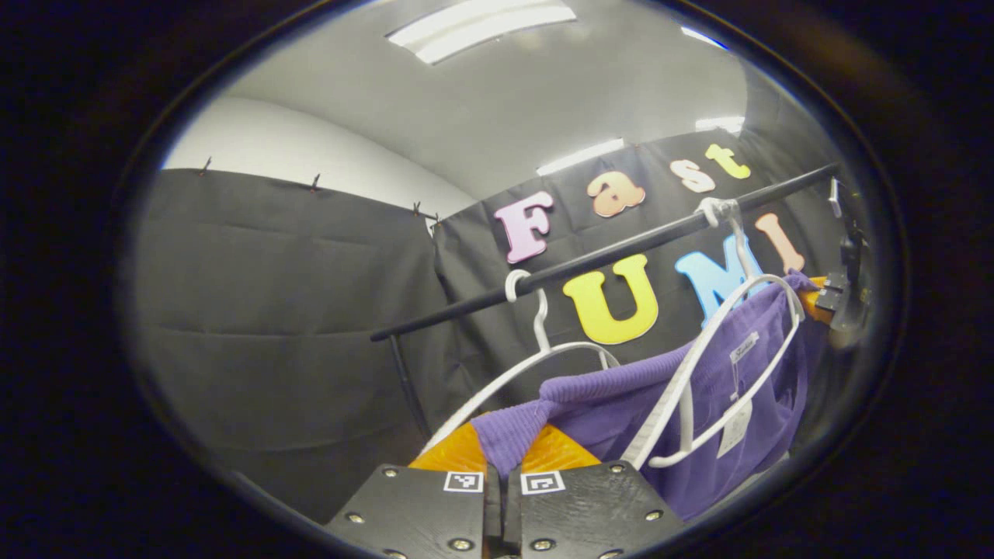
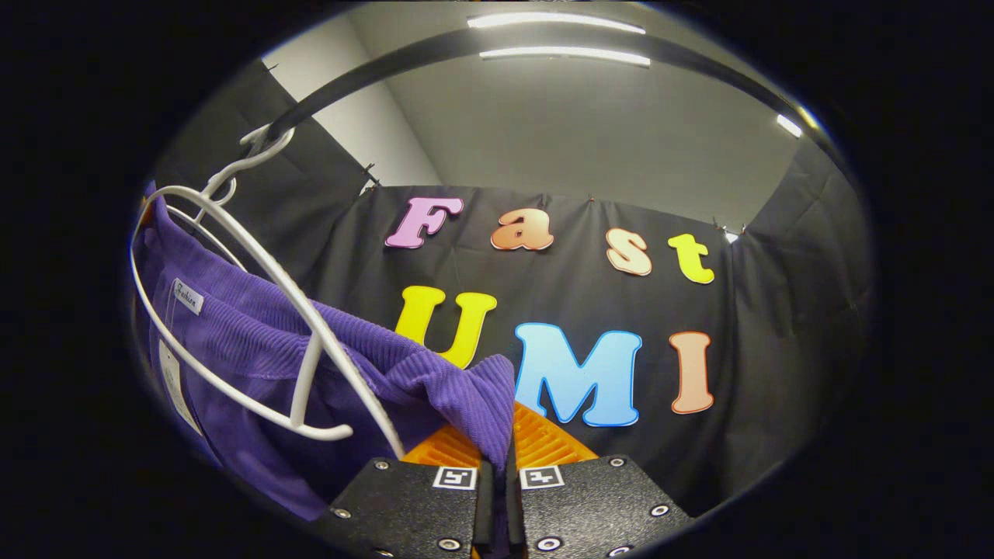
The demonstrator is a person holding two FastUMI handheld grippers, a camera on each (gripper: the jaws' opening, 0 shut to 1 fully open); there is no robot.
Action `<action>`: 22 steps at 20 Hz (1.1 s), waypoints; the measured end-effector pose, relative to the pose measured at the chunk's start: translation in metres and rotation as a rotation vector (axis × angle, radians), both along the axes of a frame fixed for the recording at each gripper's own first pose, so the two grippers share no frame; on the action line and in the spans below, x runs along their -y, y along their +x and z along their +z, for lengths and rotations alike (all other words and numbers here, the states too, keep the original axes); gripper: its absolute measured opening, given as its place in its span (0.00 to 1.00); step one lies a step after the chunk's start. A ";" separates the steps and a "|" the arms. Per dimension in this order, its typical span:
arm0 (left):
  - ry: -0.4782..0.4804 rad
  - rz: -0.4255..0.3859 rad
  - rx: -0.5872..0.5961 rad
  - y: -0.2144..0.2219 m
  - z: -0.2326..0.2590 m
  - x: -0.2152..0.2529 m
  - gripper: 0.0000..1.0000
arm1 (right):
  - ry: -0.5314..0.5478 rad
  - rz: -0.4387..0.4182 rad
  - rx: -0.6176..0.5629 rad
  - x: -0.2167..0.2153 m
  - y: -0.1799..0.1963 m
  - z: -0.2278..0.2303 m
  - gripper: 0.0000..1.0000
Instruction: Grasp the clothes on the hanger with both hands and then place them into the laundry hamper below.
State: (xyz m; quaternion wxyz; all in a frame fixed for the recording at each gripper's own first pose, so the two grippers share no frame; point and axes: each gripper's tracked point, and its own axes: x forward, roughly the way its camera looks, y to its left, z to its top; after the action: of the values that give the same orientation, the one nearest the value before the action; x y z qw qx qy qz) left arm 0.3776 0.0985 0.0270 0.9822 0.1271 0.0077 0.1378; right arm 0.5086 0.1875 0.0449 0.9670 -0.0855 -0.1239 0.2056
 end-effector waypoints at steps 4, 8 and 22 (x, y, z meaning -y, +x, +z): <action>-0.048 0.001 -0.035 -0.008 -0.031 0.001 0.02 | -0.023 0.041 -0.110 -0.006 -0.001 -0.042 0.06; -0.082 0.018 -0.043 -0.023 -0.050 -0.004 0.02 | -0.068 0.054 -0.130 -0.010 -0.011 -0.069 0.06; -0.121 -0.054 -0.019 -0.127 -0.044 0.035 0.02 | -0.002 0.066 -0.226 0.020 -0.126 -0.074 0.06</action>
State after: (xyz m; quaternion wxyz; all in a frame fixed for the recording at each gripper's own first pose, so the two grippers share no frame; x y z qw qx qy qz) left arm 0.2506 0.0635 -0.0175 0.9914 0.0688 0.0221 0.1093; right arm 0.3825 0.1679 -0.0287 0.9675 -0.0584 -0.0168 0.2456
